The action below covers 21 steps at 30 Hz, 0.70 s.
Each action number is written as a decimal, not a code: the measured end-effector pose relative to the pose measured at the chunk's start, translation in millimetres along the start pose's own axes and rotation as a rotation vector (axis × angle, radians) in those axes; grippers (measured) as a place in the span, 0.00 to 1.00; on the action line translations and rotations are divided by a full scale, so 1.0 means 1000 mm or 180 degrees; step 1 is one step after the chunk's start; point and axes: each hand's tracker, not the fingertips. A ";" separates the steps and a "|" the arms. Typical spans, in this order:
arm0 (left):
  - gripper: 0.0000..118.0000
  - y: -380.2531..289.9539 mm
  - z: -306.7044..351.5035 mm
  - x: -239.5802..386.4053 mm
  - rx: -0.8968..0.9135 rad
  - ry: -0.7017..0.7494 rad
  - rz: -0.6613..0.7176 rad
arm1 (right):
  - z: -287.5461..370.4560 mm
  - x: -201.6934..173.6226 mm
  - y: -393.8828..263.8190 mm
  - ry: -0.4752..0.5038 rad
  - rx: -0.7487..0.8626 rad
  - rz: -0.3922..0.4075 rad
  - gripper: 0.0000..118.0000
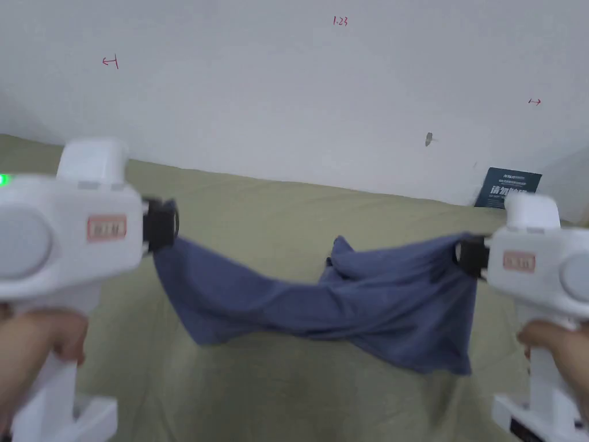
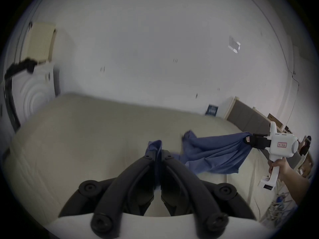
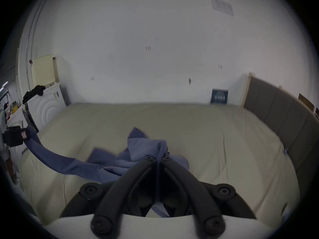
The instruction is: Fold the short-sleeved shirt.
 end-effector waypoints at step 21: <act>0.04 -0.175 0.125 -0.048 -0.0879 0.0065 0.0352 | 0.093 0.021 -0.110 -0.0402 -0.0969 0.0119 0.04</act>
